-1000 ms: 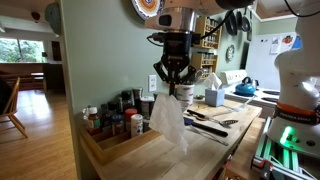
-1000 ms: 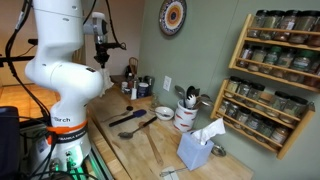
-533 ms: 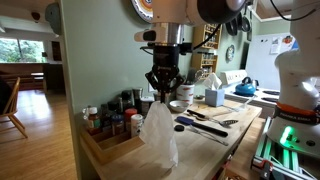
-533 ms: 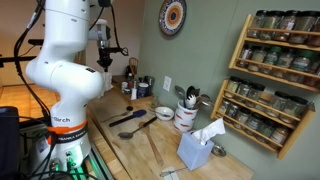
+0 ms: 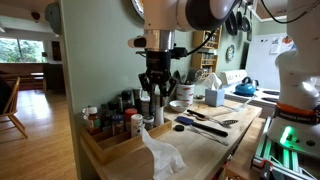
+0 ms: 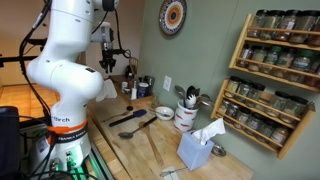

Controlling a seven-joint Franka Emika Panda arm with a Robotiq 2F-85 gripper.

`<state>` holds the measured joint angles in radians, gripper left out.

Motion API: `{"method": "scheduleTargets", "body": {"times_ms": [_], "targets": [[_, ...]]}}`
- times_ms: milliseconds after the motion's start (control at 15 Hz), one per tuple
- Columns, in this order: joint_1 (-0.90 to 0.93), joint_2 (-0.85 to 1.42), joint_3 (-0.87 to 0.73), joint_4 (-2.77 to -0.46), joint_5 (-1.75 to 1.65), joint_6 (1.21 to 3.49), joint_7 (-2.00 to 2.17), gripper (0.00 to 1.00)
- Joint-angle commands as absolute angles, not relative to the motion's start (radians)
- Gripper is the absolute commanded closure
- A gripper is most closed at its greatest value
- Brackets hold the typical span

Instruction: Move the tissue to the left corner of the counter

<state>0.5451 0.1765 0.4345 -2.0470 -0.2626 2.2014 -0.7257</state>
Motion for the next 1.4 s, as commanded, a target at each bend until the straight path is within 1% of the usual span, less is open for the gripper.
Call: {"method": "scheduleTargets", "body": {"times_ms": [0,67,133,267,467,800,1200,1333], "targets": [[0.493,0.096,0.463,-2.105,-0.208,2.238,-0.778,0.29],[0.474,0.057,0.469,-2.136,-0.164,2.257,-0.824,0.22],[0.46,0.024,0.47,-2.161,-0.118,2.258,-0.867,0.13],[0.433,-0.078,0.449,-2.244,-0.024,2.258,-0.919,0.01],[0.41,-0.229,0.385,-2.376,0.128,2.27,-0.929,0.0],[0.405,-0.47,0.215,-2.59,0.301,2.233,-0.908,0.0],[0.327,-0.764,0.021,-2.842,0.297,2.225,-0.843,0.0],[0.278,-0.75,-0.028,-2.769,0.272,2.193,-0.8,0.0]]}}
